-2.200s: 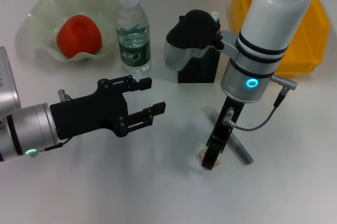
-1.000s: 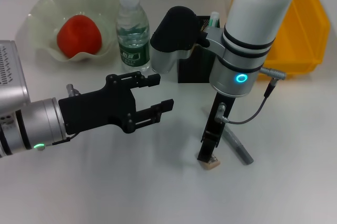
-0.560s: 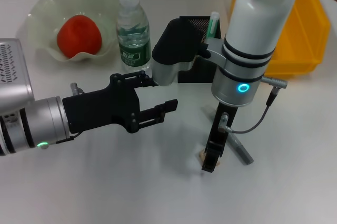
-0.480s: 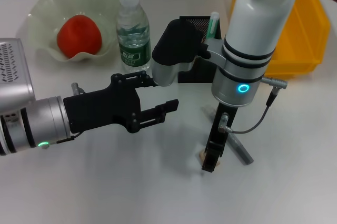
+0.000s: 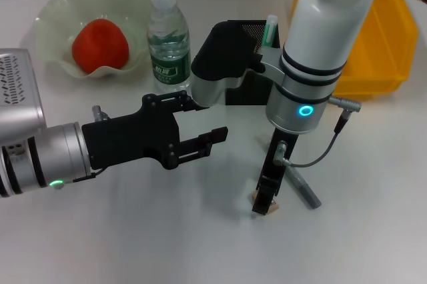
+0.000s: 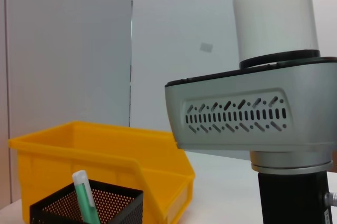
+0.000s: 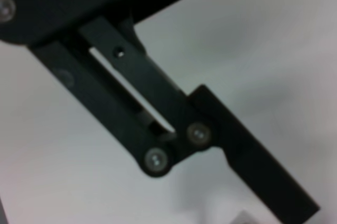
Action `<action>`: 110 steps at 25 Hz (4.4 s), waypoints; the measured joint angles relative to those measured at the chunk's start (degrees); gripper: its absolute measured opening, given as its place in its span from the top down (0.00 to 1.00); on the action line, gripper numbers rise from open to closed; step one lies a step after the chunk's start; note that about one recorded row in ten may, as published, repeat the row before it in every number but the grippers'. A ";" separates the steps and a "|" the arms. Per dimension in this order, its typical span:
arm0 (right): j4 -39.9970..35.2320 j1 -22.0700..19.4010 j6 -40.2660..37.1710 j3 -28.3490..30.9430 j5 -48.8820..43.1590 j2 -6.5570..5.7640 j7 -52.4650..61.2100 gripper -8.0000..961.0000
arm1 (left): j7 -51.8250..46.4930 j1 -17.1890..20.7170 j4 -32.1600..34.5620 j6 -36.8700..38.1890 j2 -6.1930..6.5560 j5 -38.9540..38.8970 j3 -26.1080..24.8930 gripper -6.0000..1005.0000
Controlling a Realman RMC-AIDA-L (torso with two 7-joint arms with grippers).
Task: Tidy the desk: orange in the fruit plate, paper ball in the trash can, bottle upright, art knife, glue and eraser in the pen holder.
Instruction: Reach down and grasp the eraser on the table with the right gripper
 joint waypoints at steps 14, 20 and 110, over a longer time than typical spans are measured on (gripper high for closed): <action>0.07 0.39 0.51 0.06 0.00 0.00 0.13 0.33 | 1.54 -1.06 -0.17 0.04 0.00 -0.63 1.52 0.40; 0.07 0.25 0.53 0.04 0.00 0.00 0.17 0.33 | 1.60 -1.24 -0.18 -0.09 0.00 -1.40 2.25 0.40; -2.85 -0.09 -1.77 -3.61 2.36 0.00 4.85 0.30 | 3.09 -1.52 -1.67 -0.59 0.00 -2.98 3.08 0.40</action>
